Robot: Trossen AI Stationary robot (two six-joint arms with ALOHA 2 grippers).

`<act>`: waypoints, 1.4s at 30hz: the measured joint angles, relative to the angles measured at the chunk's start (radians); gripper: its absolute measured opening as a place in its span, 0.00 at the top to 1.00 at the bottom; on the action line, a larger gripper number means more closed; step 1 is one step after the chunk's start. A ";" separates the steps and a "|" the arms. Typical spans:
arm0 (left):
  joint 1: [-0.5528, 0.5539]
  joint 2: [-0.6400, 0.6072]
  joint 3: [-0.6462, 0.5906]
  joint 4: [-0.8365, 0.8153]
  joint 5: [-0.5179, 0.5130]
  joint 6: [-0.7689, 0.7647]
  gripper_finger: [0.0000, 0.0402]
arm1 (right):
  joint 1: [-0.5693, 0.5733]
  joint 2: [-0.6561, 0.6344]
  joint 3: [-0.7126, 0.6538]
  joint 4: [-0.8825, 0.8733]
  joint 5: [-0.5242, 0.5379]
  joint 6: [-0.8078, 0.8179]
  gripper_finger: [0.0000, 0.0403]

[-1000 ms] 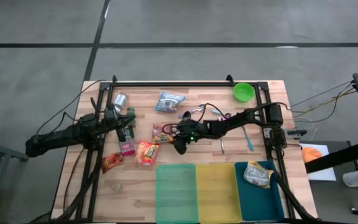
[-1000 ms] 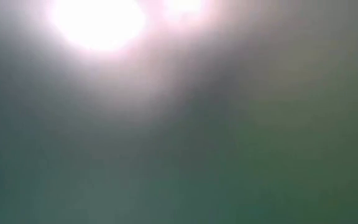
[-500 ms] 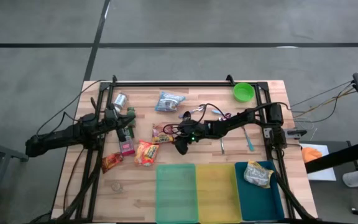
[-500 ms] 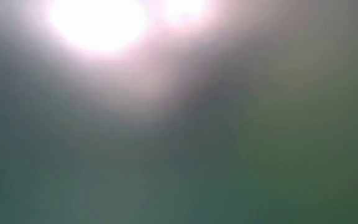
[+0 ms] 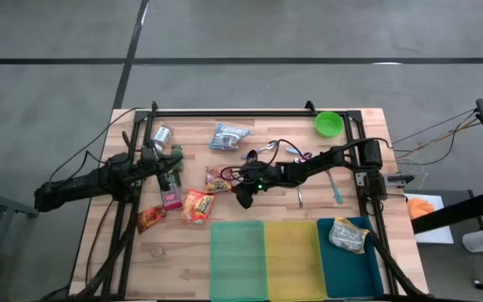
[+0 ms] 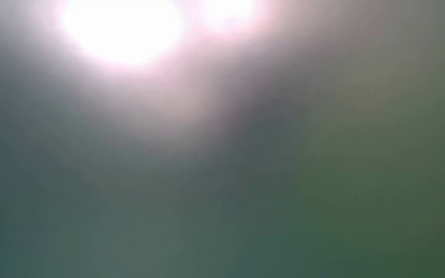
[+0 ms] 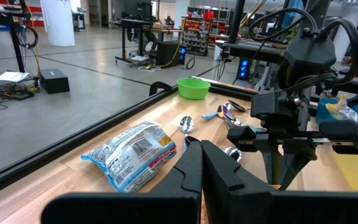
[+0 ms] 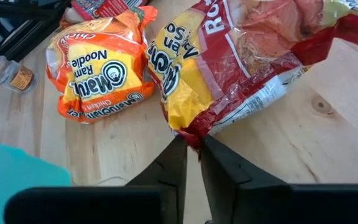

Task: Pick & Place Food Item
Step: Put the red noodle pack into the blue bin

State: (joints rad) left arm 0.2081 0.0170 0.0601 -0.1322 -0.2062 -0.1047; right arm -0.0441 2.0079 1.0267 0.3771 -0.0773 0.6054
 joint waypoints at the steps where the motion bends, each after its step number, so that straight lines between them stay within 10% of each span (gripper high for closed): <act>1: 0.000 0.000 0.000 0.000 0.000 0.000 1.00 | 0.000 0.000 0.000 0.000 0.000 -0.005 0.93; 42: 0.000 0.000 0.000 0.000 0.000 0.000 1.00 | 0.009 -0.322 -0.188 -0.510 0.001 -0.036 0.98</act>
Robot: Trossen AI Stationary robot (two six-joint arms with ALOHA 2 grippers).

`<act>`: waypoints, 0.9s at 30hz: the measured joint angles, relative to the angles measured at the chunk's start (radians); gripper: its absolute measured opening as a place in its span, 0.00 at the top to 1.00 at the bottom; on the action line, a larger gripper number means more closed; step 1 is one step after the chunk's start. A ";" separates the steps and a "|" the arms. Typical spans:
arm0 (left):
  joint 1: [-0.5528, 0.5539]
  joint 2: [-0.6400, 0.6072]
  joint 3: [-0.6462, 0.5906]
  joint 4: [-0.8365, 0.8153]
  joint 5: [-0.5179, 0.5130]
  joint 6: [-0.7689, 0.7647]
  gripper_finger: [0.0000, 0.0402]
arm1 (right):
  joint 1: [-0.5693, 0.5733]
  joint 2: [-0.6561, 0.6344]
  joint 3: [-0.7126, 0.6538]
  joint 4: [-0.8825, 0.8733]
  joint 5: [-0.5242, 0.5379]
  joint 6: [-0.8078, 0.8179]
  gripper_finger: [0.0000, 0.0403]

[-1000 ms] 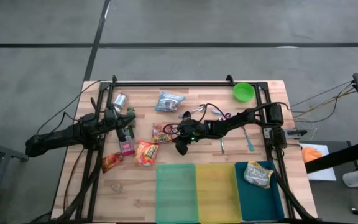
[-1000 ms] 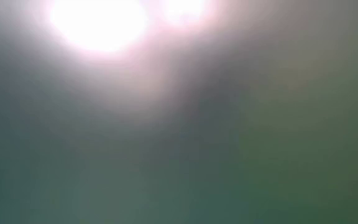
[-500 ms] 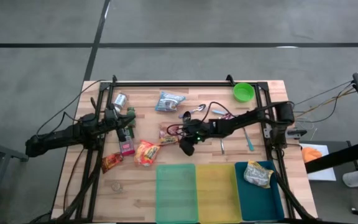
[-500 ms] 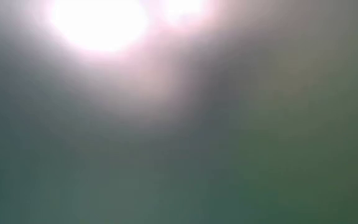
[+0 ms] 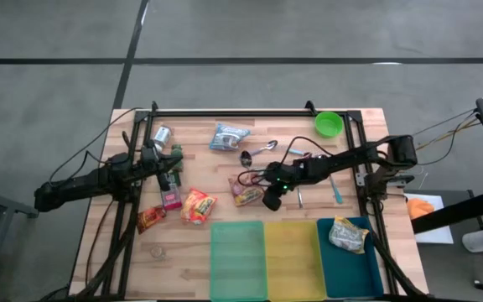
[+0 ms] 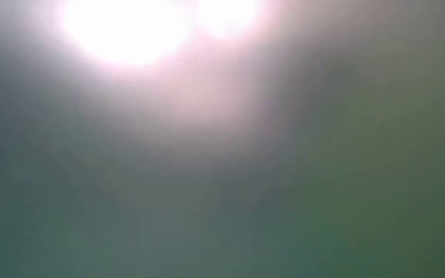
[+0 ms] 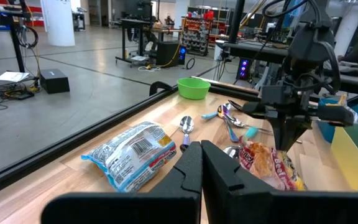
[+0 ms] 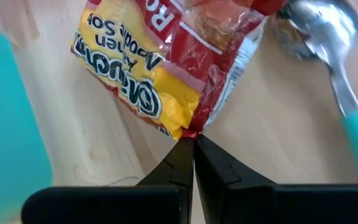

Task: Pick & Place Food Item
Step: Put the red noodle pack into the blue bin

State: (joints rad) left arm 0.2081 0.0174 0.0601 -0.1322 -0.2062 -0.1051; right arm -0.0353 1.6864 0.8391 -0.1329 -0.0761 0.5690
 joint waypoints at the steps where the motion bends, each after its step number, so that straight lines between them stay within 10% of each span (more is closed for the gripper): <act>1: 0.000 0.000 0.000 0.000 0.000 0.000 1.00 | 0.000 -0.015 -0.014 0.001 0.000 0.000 0.98; 27: 0.000 0.000 0.000 0.000 0.000 0.000 1.00 | 0.000 -0.042 -0.065 0.040 0.000 0.060 0.91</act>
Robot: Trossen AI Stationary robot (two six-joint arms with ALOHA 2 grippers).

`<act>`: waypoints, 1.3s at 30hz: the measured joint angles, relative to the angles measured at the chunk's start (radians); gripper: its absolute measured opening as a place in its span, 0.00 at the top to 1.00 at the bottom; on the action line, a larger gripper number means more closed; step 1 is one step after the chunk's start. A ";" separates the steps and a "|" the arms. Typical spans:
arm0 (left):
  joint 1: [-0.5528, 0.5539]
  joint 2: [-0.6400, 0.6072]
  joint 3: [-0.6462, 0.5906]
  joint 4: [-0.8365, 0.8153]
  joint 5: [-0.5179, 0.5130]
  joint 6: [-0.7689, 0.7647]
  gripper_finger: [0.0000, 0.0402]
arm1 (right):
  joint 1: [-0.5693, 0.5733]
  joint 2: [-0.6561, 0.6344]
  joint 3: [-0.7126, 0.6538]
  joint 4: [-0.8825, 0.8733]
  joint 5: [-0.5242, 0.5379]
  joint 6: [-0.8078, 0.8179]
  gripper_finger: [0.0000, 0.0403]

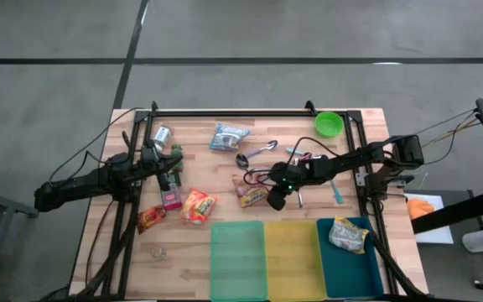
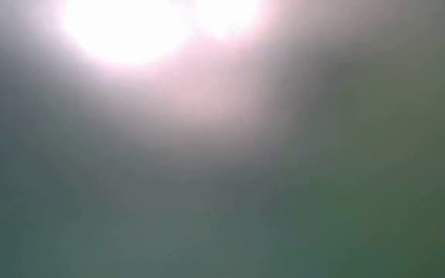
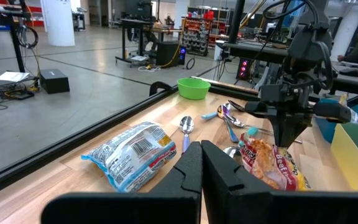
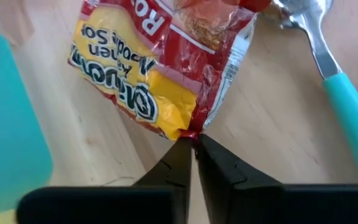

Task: Pick & Place Food Item
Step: Put the red noodle pack into the blue bin

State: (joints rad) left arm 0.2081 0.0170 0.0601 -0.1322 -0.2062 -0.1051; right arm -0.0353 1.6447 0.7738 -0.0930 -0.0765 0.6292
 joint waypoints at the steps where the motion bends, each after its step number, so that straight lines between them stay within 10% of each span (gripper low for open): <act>1: 0.000 0.000 0.000 0.000 0.000 0.000 1.00 | 0.000 0.000 0.000 0.000 0.000 0.000 0.88; 18: 0.000 0.000 0.000 0.000 0.000 0.000 1.00 | 0.000 -0.030 0.000 -0.006 -0.017 -0.012 0.55; 39: 0.000 0.000 0.000 0.000 0.000 0.000 1.00 | -0.001 -0.046 0.001 0.089 0.031 -0.104 0.53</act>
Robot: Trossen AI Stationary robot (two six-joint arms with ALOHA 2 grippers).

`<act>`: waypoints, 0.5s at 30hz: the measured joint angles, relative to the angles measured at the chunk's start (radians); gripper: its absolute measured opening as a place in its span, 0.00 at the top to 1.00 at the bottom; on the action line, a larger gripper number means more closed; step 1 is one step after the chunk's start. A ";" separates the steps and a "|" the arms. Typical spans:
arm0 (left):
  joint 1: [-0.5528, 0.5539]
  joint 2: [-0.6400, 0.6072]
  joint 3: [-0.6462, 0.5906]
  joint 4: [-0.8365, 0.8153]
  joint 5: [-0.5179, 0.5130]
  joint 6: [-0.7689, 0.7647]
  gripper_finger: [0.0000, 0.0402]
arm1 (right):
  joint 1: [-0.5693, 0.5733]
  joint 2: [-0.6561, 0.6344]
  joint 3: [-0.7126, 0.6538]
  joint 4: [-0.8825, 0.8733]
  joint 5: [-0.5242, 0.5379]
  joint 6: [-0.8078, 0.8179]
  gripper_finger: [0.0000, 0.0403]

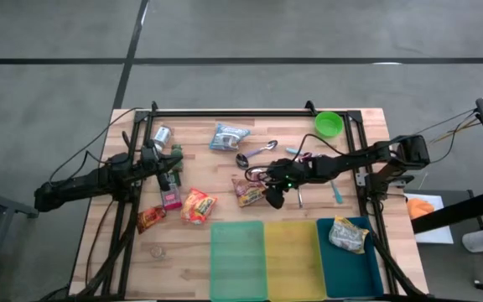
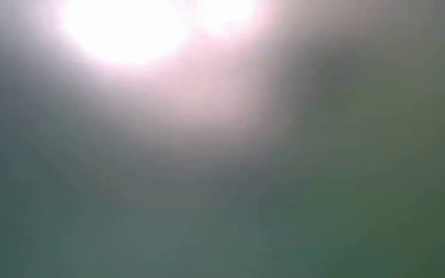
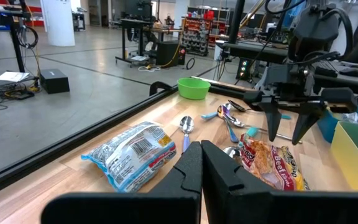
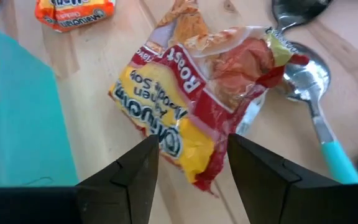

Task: Pick & Place Food Item
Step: Put the red noodle pack into the blue bin

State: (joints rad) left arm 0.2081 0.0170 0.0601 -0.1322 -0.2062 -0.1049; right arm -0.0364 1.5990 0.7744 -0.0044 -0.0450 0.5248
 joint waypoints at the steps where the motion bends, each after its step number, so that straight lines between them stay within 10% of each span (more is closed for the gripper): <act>1: 0.000 0.000 0.000 0.000 0.000 0.000 1.00 | 0.000 0.004 0.000 -0.001 0.001 -0.008 0.53; 15: 0.000 0.000 0.000 0.000 0.000 0.000 1.00 | 0.001 0.070 0.000 0.026 0.001 -0.012 0.53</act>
State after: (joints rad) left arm 0.2081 0.0170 0.0601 -0.1322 -0.2064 -0.1051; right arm -0.0357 1.6685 0.7746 0.0213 -0.0444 0.5125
